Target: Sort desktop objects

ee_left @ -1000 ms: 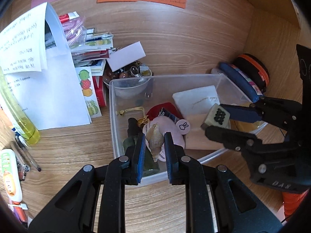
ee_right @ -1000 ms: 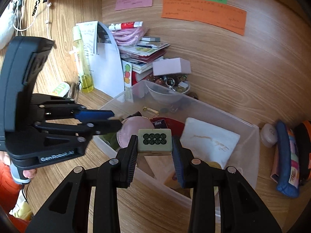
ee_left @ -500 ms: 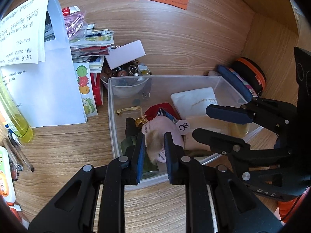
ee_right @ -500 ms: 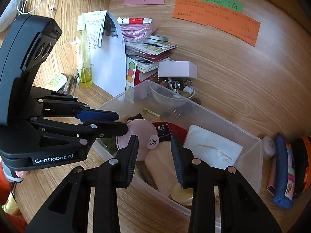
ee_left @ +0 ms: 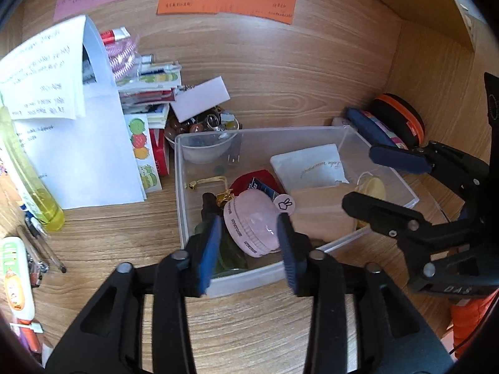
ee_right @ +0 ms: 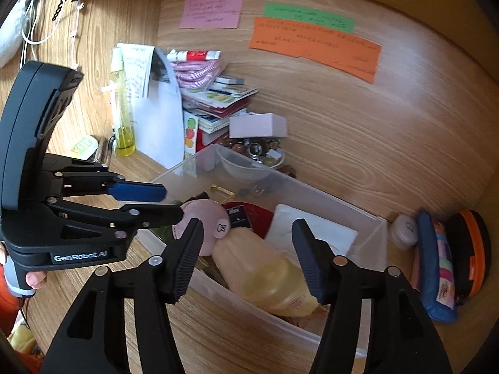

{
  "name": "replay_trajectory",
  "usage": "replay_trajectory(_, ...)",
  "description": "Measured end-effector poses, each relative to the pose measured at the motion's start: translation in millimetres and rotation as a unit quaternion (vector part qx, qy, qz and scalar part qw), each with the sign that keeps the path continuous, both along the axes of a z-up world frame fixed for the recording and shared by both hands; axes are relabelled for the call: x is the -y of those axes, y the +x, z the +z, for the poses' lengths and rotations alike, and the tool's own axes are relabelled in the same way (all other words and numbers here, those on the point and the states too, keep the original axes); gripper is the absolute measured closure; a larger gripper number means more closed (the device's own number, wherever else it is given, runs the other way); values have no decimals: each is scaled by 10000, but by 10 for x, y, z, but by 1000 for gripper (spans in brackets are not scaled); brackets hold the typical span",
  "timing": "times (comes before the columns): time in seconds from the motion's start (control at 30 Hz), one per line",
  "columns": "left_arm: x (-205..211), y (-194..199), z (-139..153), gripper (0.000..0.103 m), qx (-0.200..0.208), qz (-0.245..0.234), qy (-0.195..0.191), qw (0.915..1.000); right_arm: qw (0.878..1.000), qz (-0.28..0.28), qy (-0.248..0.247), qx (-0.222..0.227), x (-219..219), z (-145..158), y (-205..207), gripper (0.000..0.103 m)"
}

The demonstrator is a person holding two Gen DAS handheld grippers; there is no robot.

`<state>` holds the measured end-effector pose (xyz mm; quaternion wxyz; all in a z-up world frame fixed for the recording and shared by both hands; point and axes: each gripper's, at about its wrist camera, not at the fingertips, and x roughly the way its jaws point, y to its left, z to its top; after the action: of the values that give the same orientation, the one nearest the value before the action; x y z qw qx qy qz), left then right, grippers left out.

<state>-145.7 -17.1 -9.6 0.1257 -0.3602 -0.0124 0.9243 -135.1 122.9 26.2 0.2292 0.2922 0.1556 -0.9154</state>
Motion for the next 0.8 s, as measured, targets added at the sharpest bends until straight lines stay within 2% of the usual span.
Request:
replay_trajectory(0.07,-29,81,41,51,-122,53,-92,9999,9999,-85,-62,16,-70,14,17,40)
replay_trajectory(0.2,-86,208,127,42,-303,109,-213,9993,9994,-298,-157,22,-202,40,97,33)
replay_trajectory(0.27,-120,282,178,33,-389,149,-243,9988,9990,-383,-217,31,-266,59,149,29)
replay_trajectory(0.33,-162,369,231,24,-504,248,-336,9979,9985,-489,-248,5,-321,81,218,21)
replay_trajectory(0.47,-232,527,318,10,-633,370,-388,9966,9976,-596,-353,-19,-428,136,359,20)
replay_trajectory(0.63,-309,724,389,7,-722,777,-695,9919,9962,-721,-479,-28,-562,202,564,14)
replay_trajectory(0.8,-351,935,449,5,-857,989,-724,9888,9948,-845,-559,-126,-667,246,783,5)
